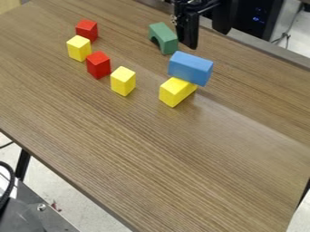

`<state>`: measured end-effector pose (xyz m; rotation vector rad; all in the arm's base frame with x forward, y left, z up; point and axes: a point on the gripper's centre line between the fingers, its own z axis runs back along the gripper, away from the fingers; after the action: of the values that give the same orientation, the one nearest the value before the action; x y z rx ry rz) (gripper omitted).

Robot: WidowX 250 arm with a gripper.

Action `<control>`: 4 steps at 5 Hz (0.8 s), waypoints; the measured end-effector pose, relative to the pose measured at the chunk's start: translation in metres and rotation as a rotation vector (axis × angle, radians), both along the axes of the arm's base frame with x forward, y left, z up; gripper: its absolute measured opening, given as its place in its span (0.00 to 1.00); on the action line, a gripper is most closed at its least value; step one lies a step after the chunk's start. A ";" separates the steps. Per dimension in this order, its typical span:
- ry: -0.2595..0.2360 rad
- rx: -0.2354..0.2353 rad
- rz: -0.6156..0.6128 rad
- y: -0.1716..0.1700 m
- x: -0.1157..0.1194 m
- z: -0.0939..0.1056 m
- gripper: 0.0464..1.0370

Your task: Put the blue rectangle onto the top of the green arch.

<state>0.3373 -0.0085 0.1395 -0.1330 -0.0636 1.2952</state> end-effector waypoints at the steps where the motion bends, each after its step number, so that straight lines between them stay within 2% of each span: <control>1: 0.040 -0.002 -0.001 -0.001 -0.003 -0.012 0.96; 2: 0.025 0.042 0.073 0.004 -0.004 -0.023 0.96; 3: -0.031 0.086 0.182 0.012 -0.007 -0.021 0.96; 4: -0.055 0.122 0.229 0.013 -0.007 -0.026 0.96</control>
<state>0.3300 0.0049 0.1136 -0.0576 -0.2099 1.5123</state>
